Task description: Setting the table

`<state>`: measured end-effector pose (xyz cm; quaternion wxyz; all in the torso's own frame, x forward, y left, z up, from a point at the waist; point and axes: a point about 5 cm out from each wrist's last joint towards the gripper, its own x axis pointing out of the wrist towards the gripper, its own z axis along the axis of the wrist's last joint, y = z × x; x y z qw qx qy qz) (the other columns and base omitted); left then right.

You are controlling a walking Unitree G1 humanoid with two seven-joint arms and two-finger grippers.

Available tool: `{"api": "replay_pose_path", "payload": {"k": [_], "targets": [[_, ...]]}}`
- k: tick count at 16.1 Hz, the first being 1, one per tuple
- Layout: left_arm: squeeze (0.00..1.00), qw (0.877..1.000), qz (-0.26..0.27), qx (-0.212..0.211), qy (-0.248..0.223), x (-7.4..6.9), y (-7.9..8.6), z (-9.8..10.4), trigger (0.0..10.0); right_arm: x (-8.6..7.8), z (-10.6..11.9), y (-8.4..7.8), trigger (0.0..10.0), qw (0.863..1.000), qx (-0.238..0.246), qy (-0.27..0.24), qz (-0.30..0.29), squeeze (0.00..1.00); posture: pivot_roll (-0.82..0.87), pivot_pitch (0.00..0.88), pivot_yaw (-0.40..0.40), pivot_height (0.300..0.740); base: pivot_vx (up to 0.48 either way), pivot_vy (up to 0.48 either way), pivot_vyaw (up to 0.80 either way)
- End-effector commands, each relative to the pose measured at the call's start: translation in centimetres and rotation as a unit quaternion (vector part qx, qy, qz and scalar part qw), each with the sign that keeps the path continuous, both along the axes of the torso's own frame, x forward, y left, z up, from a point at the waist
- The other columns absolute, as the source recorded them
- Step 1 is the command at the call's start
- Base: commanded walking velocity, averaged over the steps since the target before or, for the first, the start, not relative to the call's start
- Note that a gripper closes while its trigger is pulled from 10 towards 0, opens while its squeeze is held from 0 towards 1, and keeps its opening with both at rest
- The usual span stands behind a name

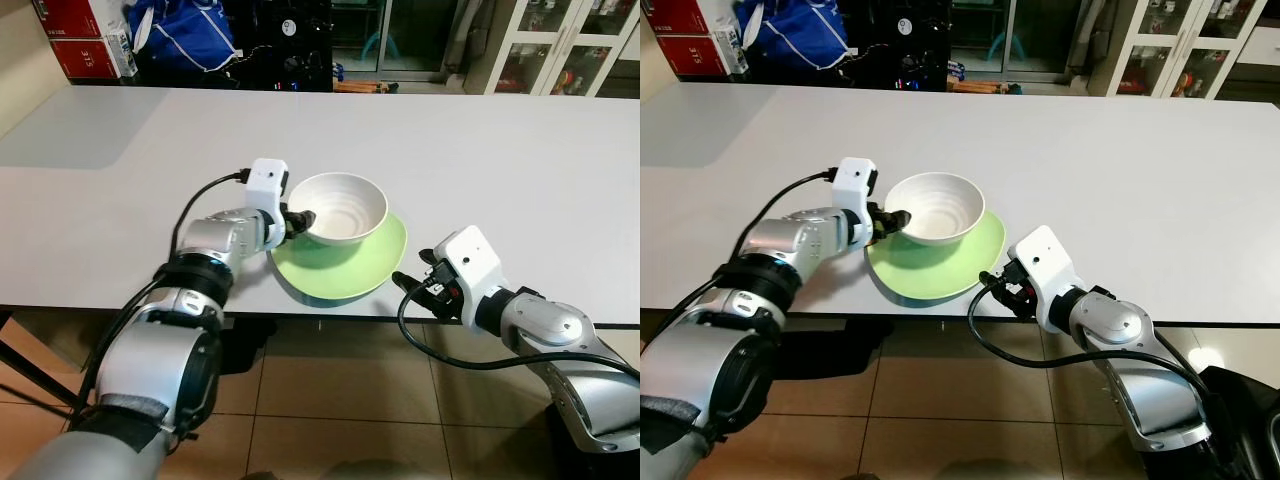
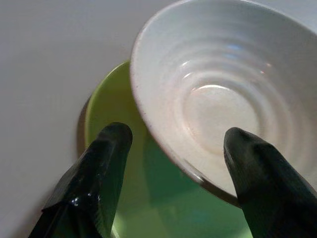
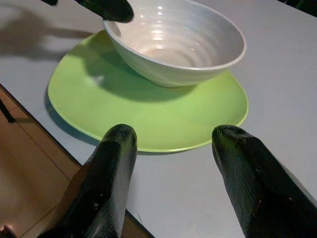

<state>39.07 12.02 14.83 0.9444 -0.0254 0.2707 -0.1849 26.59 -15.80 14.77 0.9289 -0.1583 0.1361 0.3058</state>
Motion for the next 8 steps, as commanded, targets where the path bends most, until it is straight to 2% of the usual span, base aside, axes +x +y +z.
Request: {"api": "replay_pose_path", "payload": {"k": [1, 3, 5, 6, 8], "targets": [[0.0, 1.0, -0.011, 0.015, 0.004, -0.2, 0.3, 0.3, 10.0, 0.3, 0.2, -0.1, 10.0, 1.0, -0.009, -0.006, 0.005, 0.0, 0.01, 0.0, 0.017, 0.74, 0.0, 0.0, 0.0], [0.0, 0.999, -0.035, 0.026, 0.002, -0.8, 0.7, 1.2, 10.0, 0.5, 0.5, -0.4, 10.0, 1.0, -0.008, -0.012, 0.004, 0.0, 0.01, 0.0, 0.015, 0.74, 0.0, 0.0, 0.0], [0.0, 0.999, -0.036, 0.016, -0.019, -1.1, 1.0, 2.6, 10.0, 0.6, 0.7, -0.6, 10.0, 1.0, -0.009, -0.015, 0.002, 0.0, 0.02, 0.0, 0.008, 0.74, 0.0, 0.0, 0.0], [0.0, 0.997, -0.042, -0.002, -0.058, -1.5, 0.9, 4.5, 10.0, 0.9, 1.1, -0.9, 10.0, 1.0, -0.01, -0.023, -0.002, 0.0, 0.03, 0.0, 0.004, 0.74, 0.0, 0.0, 0.0], [0.0, 0.995, -0.05, -0.01, -0.081, -2.0, 0.7, 5.7, 10.0, 1.3, 1.4, -1.2, 10.0, 0.999, -0.011, -0.032, -0.005, 0.0, 0.03, 0.0, 0.001, 0.74, 0.0, 0.0, 0.0]]}}
